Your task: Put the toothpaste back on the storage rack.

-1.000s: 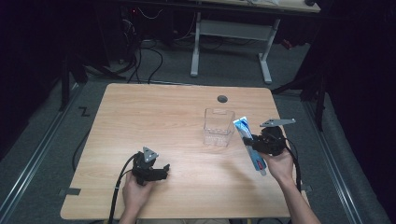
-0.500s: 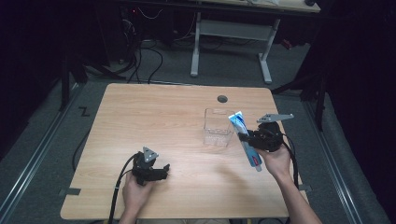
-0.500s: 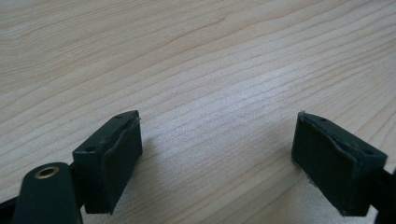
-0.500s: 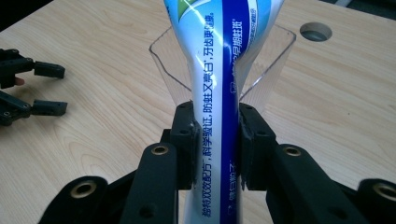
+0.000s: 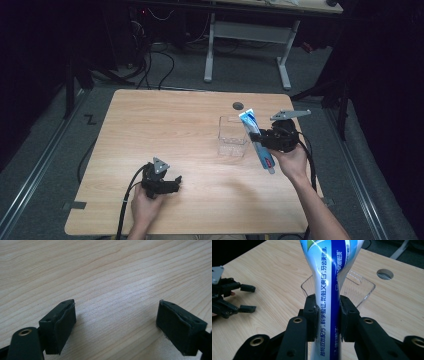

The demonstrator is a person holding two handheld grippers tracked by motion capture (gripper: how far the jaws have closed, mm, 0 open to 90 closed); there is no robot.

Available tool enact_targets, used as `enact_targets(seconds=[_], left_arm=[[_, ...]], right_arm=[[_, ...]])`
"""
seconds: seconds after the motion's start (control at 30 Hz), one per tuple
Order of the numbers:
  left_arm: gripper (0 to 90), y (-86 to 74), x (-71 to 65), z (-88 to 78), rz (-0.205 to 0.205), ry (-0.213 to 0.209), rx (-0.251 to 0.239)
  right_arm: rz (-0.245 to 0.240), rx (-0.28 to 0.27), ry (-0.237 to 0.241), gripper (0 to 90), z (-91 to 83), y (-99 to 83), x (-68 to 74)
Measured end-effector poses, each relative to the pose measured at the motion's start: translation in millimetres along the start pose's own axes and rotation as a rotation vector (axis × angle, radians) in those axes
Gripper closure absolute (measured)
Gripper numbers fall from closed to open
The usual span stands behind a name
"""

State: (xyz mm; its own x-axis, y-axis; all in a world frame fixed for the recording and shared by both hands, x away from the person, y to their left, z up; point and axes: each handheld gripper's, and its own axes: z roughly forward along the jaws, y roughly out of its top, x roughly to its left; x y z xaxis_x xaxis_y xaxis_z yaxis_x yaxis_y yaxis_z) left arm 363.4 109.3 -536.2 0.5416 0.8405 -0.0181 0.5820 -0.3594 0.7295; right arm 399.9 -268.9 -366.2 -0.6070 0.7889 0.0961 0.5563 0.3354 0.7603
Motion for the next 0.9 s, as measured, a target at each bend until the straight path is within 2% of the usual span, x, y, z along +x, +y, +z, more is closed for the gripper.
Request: enact_targets(seconds=[0.3, 0.5, 0.9], left_arm=[[16.6, 0.0, 0.0, -0.1, 0.000, -0.001, 0.001], [16.6, 0.0, 0.1, -0.1, 0.000, -0.001, 0.001], [16.6, 0.0, 0.1, -0.1, 0.000, -0.001, 0.001]], right_arm=[[0.007, -0.027, 0.010, 71.2, 1.1, 12.2, -0.7], [-0.004, -0.070, -0.015, 71.2, -1.3, 23.6, 1.0], [0.027, -0.080, -0.015, 71.2, 6.3, 39.7, -6.5]])
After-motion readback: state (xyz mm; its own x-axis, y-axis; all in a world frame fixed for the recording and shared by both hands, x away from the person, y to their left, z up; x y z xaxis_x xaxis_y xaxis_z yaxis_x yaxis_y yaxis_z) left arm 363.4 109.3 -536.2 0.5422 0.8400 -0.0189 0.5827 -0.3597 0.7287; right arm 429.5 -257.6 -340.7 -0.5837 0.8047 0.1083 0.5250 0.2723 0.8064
